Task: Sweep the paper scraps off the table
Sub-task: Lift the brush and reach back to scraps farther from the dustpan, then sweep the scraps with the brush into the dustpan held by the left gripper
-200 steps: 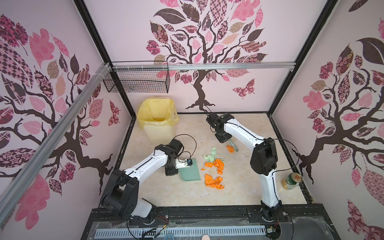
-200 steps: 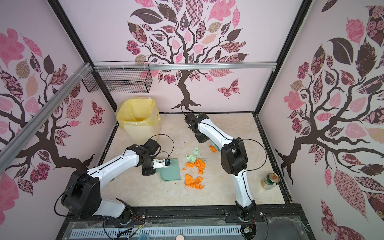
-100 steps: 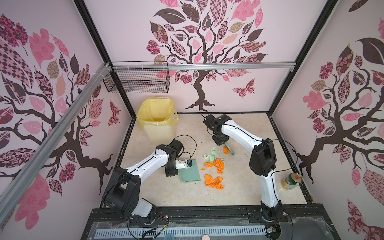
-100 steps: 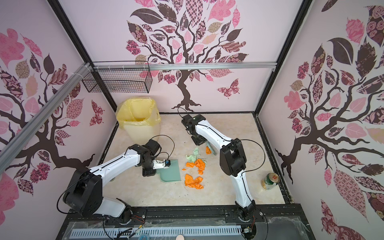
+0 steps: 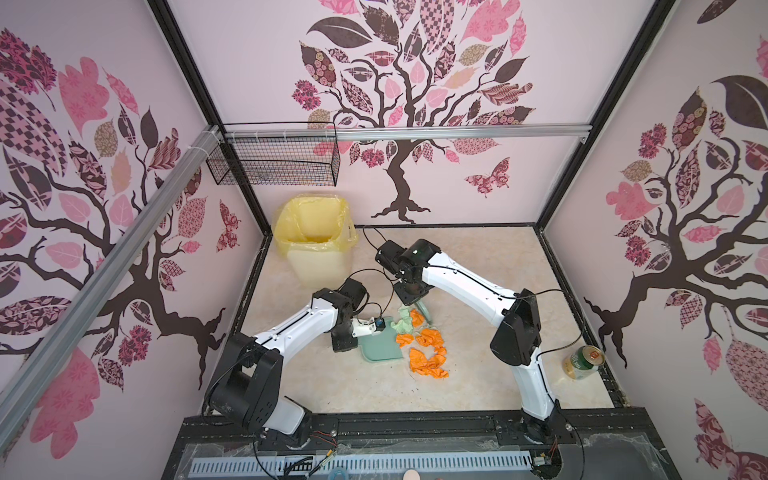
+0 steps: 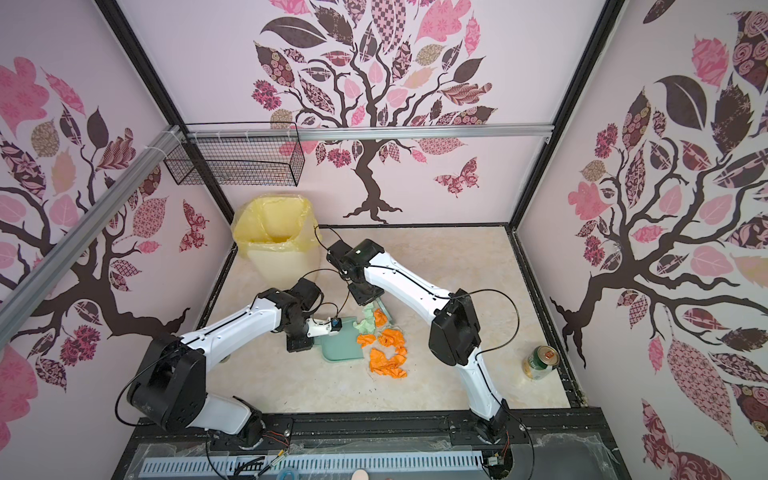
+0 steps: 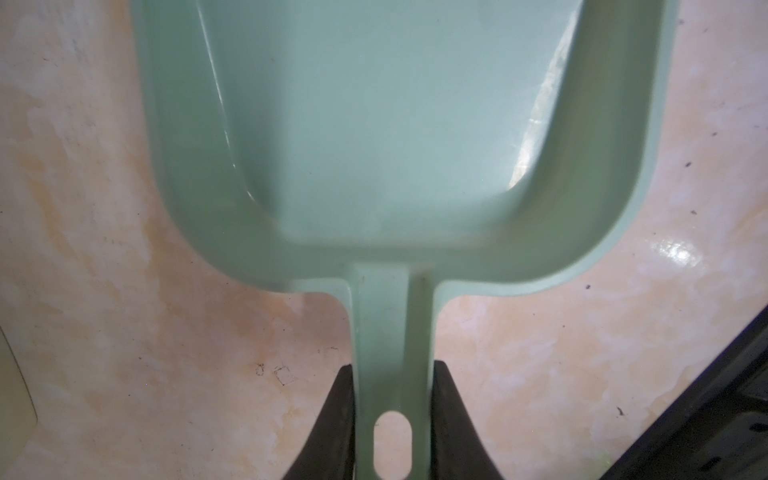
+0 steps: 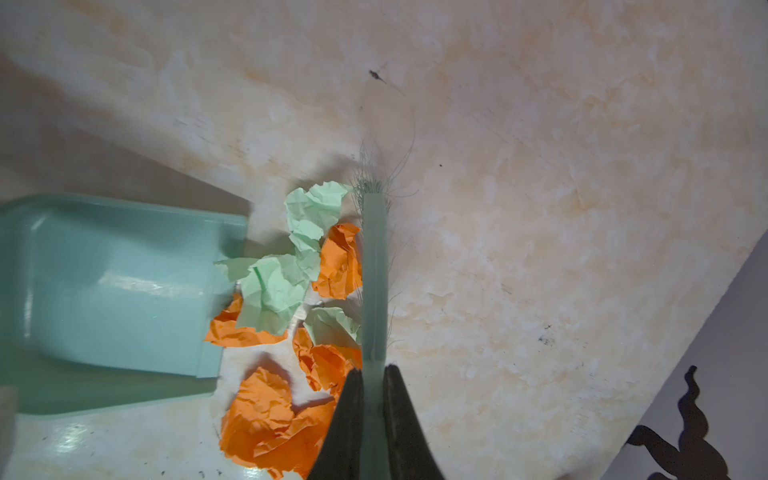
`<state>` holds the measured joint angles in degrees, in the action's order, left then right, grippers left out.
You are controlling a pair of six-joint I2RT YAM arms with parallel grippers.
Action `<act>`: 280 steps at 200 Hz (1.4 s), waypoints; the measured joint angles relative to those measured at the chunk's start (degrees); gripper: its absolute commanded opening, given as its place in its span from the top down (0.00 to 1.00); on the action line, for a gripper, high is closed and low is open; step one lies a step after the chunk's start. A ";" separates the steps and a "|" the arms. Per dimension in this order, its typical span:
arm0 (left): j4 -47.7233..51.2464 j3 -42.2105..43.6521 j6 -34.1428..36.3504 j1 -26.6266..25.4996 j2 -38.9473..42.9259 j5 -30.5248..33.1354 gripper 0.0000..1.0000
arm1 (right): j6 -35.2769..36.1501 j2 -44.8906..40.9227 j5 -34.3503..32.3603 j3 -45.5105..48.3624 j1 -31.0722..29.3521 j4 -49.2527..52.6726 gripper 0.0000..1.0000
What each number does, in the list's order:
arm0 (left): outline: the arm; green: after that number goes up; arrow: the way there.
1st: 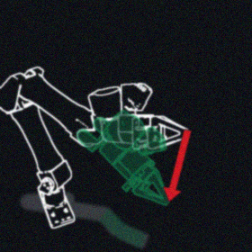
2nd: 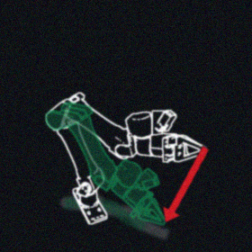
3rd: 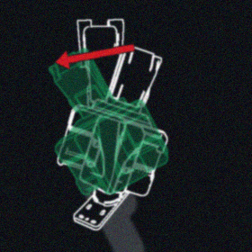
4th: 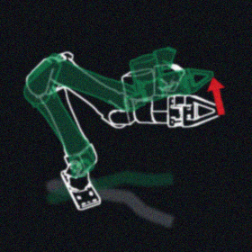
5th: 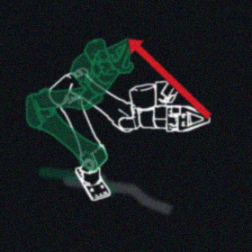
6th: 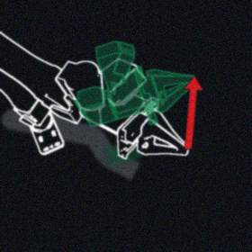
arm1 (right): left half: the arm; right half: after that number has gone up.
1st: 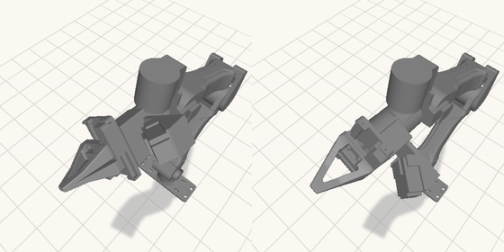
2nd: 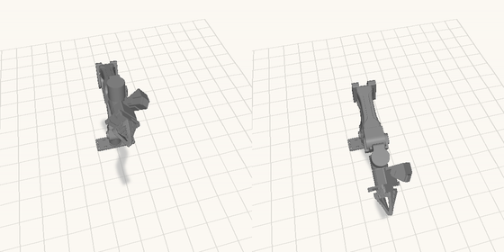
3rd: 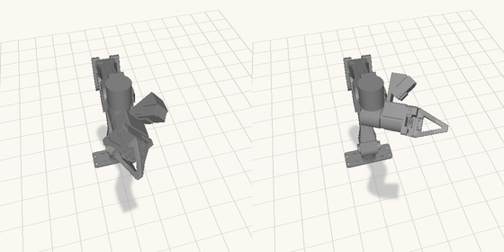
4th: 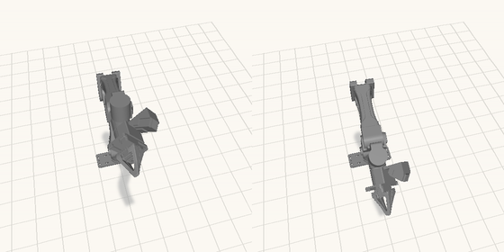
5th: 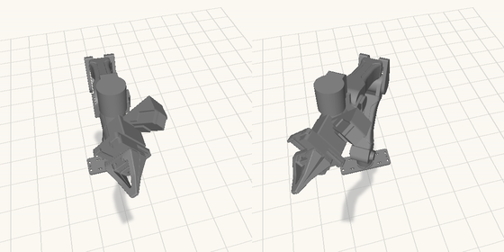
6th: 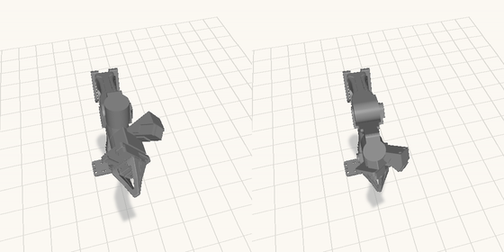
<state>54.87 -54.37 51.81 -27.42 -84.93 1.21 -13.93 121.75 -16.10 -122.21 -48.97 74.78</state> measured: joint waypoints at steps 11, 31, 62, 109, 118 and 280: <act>-0.17 0.00 -0.15 0.00 0.00 -0.02 1.00 | -0.59 0.00 1.44 -0.52 -0.70 -0.04 1.00; -0.42 0.00 -0.46 0.00 0.00 -0.22 1.00 | -1.46 0.02 3.65 -0.52 -1.44 0.02 1.00; -0.76 0.02 -0.76 0.00 0.00 -0.39 1.00 | -2.67 0.02 5.62 -0.52 -2.34 0.07 1.00; -1.07 0.02 -0.83 0.00 -0.02 -0.48 1.00 | -4.96 0.00 8.52 -0.52 -3.76 -0.17 1.00; -1.18 0.02 -0.83 0.02 -0.04 -0.55 1.00 | -5.38 0.00 8.90 -0.52 -3.82 -0.20 1.00; -4.83 1.66 -1.03 2.10 -0.26 -2.60 1.00 | -9.60 -11.54 -6.10 3.98 -0.24 6.54 1.00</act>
<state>50.04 -52.71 50.78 -25.32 -85.19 -1.39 -23.53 110.21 -22.20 -118.24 -49.21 81.32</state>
